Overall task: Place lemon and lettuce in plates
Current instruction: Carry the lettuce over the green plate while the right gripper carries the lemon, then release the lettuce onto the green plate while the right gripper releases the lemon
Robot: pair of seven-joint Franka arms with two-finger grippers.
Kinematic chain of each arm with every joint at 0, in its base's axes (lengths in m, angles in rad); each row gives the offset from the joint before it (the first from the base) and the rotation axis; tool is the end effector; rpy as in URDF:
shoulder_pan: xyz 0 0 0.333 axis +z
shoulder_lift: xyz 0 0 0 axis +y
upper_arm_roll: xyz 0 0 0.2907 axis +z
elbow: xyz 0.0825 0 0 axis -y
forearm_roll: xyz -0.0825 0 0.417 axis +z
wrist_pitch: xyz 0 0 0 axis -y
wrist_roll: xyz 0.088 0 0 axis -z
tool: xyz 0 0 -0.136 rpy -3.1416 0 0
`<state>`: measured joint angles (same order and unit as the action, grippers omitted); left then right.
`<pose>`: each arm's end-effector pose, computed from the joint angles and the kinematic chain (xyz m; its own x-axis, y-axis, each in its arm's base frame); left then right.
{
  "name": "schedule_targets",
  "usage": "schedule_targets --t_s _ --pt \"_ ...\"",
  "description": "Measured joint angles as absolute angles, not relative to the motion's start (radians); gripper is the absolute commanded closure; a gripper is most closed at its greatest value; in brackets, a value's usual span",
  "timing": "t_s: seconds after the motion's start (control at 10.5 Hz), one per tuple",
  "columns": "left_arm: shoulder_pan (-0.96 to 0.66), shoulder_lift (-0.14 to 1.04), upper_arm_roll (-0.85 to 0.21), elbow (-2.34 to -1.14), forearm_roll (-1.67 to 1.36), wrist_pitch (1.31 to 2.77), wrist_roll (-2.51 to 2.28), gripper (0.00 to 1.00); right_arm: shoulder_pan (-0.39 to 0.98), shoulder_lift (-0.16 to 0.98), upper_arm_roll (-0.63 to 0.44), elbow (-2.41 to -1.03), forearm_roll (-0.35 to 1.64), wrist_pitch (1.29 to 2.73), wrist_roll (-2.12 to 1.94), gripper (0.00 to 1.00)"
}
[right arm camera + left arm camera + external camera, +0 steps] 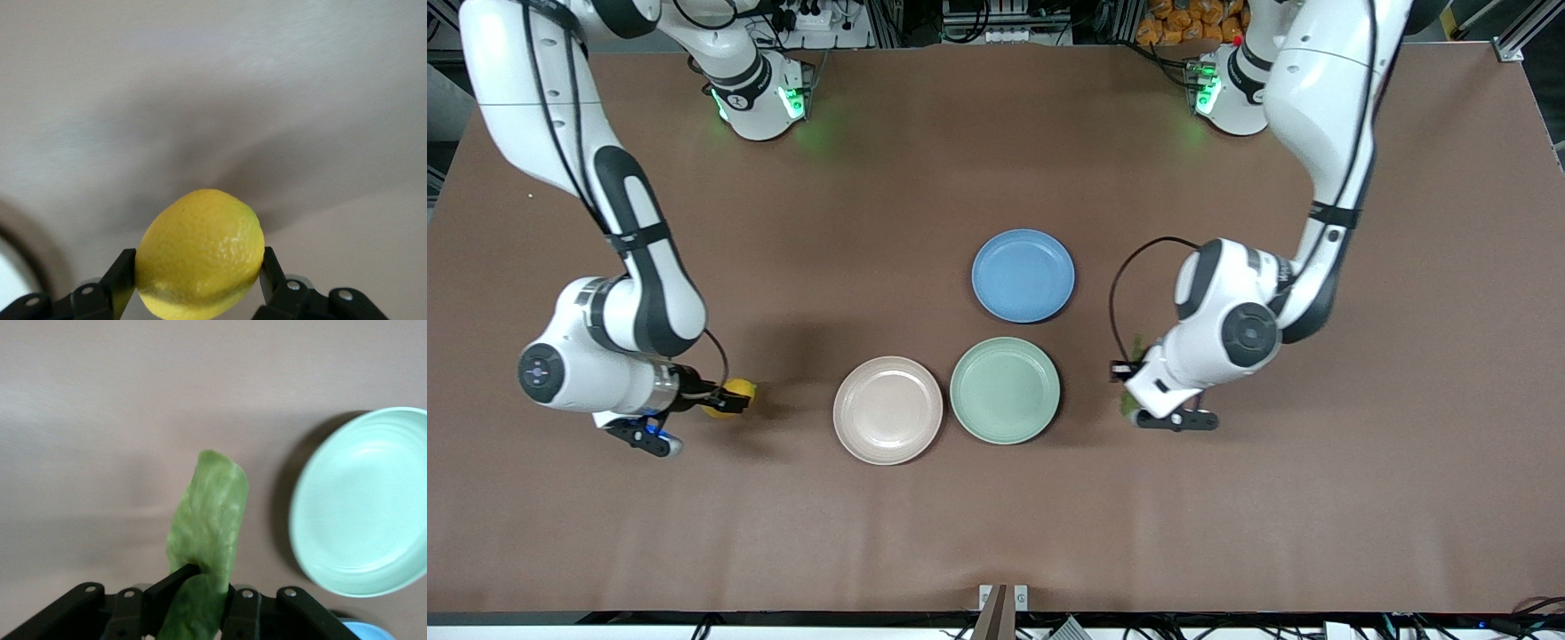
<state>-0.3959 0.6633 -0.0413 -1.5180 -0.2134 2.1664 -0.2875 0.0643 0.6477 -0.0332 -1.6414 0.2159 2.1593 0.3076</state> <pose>0.6478 -0.3142 0.2044 0.9962 -0.0273 -0.0830 -0.0117 -0.9832 0.1823 0.6793 0.0360 0.1576 0.9093 -0.3785 -0.1730 -0.3978 -0.9127 -0.0938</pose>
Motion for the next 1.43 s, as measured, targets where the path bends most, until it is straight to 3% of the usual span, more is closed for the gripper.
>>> schedule_targets --t_s 0.38,0.86,1.05,1.14,1.24,1.33,1.43 --pt "-0.481 0.724 -0.048 -1.429 -0.262 2.192 -0.430 1.00 0.189 0.648 -0.018 -1.584 0.218 2.160 0.594 0.72" --pt "-0.546 0.797 -0.052 -1.383 -0.383 2.425 -0.491 1.00 0.288 0.664 -0.015 -1.576 0.376 2.316 0.823 0.71" --pt "-0.563 0.828 -0.054 -1.346 -0.383 2.466 -0.526 1.00 0.329 0.693 -0.015 -1.576 0.382 2.386 0.923 0.60" --pt "-0.571 0.842 -0.054 -1.337 -0.383 2.494 -0.534 1.00 0.342 0.705 -0.015 -1.576 0.382 2.409 0.953 0.33" --pt "-0.580 0.854 -0.055 -1.335 -0.383 2.514 -0.541 1.00 0.351 0.713 -0.015 -1.576 0.382 2.424 0.964 0.00" --pt "-0.589 0.866 -0.056 -1.333 -0.383 2.524 -0.550 1.00 0.357 0.717 -0.015 -1.576 0.382 2.435 0.968 0.00" --pt "-0.594 0.875 -0.056 -1.333 -0.383 2.529 -0.554 0.88 0.361 0.719 -0.015 -1.576 0.382 2.439 0.969 0.00"
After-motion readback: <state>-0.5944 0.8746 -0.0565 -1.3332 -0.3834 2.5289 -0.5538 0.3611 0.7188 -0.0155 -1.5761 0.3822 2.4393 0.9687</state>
